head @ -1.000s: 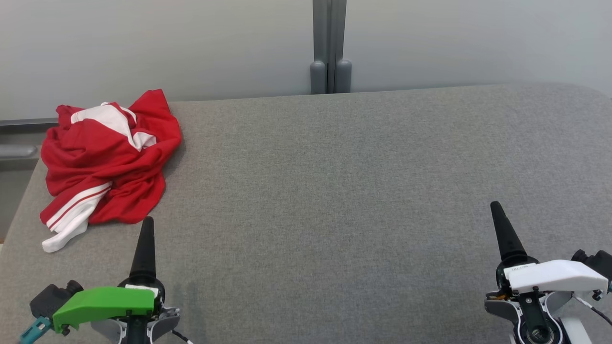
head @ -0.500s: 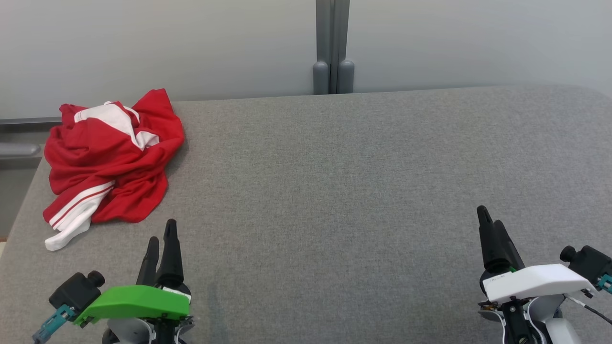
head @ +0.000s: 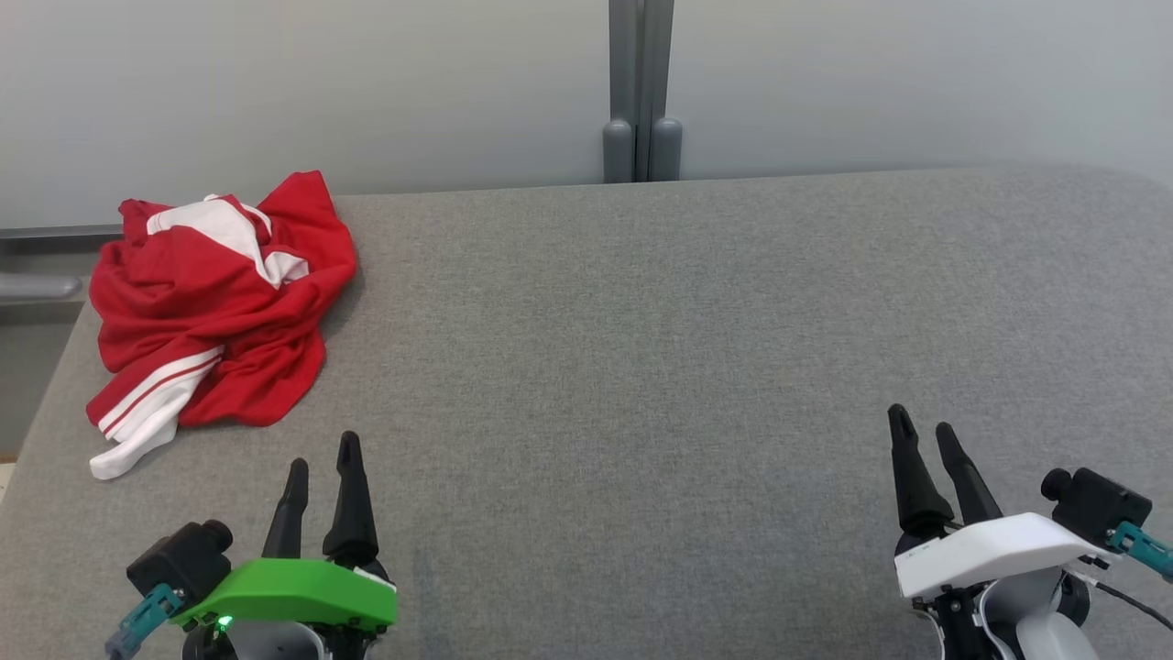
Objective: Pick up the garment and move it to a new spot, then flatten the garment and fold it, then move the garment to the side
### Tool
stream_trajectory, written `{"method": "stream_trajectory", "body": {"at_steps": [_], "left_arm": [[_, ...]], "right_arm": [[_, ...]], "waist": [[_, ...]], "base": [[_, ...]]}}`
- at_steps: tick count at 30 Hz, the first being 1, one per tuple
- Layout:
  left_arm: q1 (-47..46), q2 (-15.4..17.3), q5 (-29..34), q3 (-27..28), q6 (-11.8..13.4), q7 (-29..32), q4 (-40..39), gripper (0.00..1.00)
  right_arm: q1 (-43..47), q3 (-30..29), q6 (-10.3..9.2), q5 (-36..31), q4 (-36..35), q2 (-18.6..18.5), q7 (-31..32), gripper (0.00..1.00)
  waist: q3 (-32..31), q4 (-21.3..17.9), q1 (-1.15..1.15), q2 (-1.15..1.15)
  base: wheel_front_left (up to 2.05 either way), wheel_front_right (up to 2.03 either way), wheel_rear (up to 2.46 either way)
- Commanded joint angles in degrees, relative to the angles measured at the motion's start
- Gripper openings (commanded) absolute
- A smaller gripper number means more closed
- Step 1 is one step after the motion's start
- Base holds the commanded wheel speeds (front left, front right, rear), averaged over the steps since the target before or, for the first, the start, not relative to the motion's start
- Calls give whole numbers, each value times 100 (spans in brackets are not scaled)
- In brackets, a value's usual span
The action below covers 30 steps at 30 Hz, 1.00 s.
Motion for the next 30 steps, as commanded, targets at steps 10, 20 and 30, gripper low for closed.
{"method": "stream_trajectory", "body": {"at_steps": [10, 20, 30], "left_arm": [[84, 44, 690, -143, 102, -212, -17, 100], [103, 50, 1259, -226, 182, -354, 11, 100], [116, 54, 1741, -315, 222, -502, 147, 100]], "right_arm": [[7, 99, 2, -855, 108, -32, -212, 100], [-25, 195, 2, -1560, 96, -37, -359, 100], [-29, 317, 2, -2211, 83, -42, -505, 100]], "waist": [[-10, 25, 0, 0], [-16, 43, 0, 0], [-30, 81, 0, 0]], "base": [[0, 0, 0], [0, 0, 0], [0, 0, 0]]}}
